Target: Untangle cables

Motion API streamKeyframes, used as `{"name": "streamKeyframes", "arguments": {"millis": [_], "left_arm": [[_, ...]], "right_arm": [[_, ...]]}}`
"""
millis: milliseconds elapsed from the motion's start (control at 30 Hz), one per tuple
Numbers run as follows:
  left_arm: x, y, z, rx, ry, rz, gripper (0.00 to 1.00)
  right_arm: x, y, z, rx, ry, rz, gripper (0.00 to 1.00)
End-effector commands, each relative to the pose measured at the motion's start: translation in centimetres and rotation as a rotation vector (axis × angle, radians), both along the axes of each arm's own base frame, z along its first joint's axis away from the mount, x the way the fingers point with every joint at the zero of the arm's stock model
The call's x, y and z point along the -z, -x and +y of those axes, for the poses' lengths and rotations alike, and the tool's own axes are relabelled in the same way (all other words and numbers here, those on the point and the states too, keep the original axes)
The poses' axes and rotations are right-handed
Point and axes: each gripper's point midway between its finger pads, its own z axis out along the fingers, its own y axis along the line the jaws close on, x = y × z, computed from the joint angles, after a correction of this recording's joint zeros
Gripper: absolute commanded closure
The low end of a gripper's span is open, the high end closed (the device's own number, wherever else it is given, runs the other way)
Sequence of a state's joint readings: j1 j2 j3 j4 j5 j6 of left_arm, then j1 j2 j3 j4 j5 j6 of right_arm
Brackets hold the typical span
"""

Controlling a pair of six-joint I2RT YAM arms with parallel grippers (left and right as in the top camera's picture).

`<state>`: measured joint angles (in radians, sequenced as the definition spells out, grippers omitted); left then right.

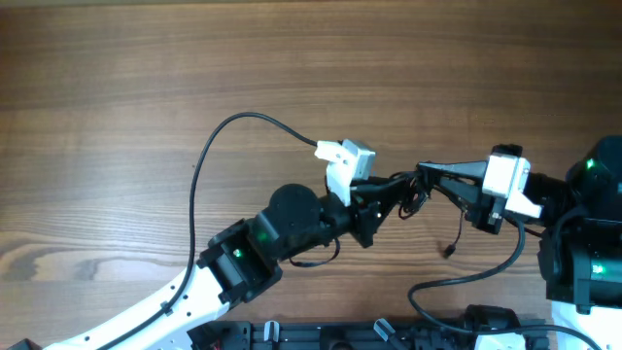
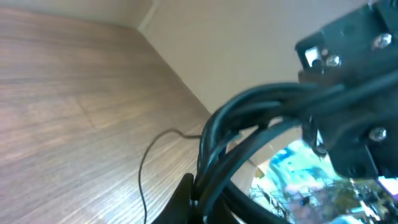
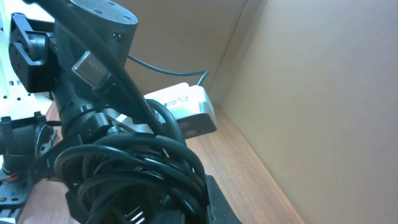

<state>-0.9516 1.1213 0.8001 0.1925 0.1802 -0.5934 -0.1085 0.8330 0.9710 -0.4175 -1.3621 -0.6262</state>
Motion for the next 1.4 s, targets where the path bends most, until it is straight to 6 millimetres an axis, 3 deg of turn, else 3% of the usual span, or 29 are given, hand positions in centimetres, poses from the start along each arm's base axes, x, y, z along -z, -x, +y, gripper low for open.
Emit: {"name": "streamKeyframes", "arguments": {"millis": [0,133,333,533,767,900,1067,1133,1367], "left_arm": [[-2.4,-2.2,1.0,-0.120,0.081,-0.034,0.96],[-4.6,-2.2,1.0,-0.119,0.153,-0.082,0.96],[-4.9,-2.2,1.0,-0.114,0.158,-0.103,0.96],[-5.0,2.2,-1.0,0.170,0.103,-0.273,0.96],[-3.8,2.8,-1.9,0.236,0.086,-0.252,0.95],[-4.1,4.2,-2.1,0.319,0.105,-0.262,0.85],[-4.2,4.8,-2.1,0.350,0.113,-0.267,0.81],[-3.9,4.7,-2.2,0.352,0.096,-0.283,0.96],[-3.4,4.6,-2.1,0.350,0.074,-0.292,0.96]], "right_arm": [[-0.6,2.0,0.6,-0.104,-0.046,0.062,0.96],[-0.6,2.0,0.6,-0.102,-0.052,0.088,0.96],[-0.6,1.9,0.6,-0.098,-0.056,0.106,0.96],[-0.6,2.0,0.6,-0.102,-0.057,0.104,0.96],[-0.8,2.4,0.7,-0.131,-0.063,0.098,0.96],[-1.0,2.4,0.7,-0.131,-0.059,0.077,0.96],[-1.4,1.7,0.6,-0.127,-0.065,0.084,0.96],[-1.5,1.2,0.5,-0.126,-0.074,0.112,0.96],[-1.8,1.1,0.5,-0.133,-0.078,0.119,0.96]]}}
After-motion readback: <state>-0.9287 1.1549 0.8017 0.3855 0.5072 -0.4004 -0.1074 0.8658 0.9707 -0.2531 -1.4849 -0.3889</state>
